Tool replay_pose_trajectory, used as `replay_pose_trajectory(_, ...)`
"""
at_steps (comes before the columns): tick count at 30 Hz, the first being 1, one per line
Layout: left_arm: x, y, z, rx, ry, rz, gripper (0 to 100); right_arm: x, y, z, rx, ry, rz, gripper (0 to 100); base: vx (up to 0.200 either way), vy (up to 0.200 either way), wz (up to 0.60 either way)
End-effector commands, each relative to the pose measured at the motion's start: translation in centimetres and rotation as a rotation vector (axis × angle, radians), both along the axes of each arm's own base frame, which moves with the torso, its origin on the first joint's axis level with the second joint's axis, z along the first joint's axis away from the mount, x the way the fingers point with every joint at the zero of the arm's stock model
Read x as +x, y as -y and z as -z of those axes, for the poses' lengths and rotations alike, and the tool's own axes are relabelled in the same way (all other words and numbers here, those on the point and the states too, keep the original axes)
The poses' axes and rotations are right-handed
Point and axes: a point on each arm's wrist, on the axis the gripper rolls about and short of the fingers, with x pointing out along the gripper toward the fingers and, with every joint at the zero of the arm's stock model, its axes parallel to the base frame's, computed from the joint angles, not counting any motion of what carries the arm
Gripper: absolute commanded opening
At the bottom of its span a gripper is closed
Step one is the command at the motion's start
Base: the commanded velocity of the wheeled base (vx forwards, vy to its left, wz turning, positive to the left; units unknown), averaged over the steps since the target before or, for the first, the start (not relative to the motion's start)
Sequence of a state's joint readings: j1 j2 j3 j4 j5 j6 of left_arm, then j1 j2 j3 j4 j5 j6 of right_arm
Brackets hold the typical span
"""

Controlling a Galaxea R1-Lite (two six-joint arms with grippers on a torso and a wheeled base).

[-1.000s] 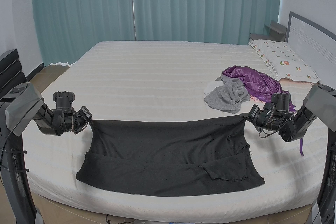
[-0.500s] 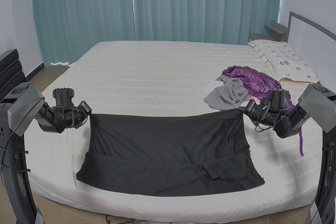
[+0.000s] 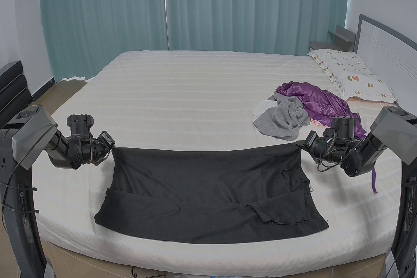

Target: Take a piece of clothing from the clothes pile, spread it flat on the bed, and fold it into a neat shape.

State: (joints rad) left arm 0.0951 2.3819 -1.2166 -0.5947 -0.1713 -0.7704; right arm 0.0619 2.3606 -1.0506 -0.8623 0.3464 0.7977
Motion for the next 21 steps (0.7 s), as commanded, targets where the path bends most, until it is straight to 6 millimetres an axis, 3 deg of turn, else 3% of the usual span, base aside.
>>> replay_pose_trajectory(1,-1.7,0.1,-1.2,-0.012,-0.009,0.010,0,-2.3,0.7,-2.0,0.012,0.000,-0.004,0,0.000,0.000,0.00)
replay_pose_trajectory(12,-5.3,-0.9,-2.6,-0.036,-0.041,0.012,0,-6.7,1.3,-2.6,0.031,-0.046,-0.040,0,0.000,0.000,0.00)
replay_pose_trajectory(21,-8.8,-0.5,-1.9,-0.081,-0.122,0.070,0,-9.4,1.5,-0.6,-0.007,-0.110,-0.080,0,0.000,0.000,0.00)
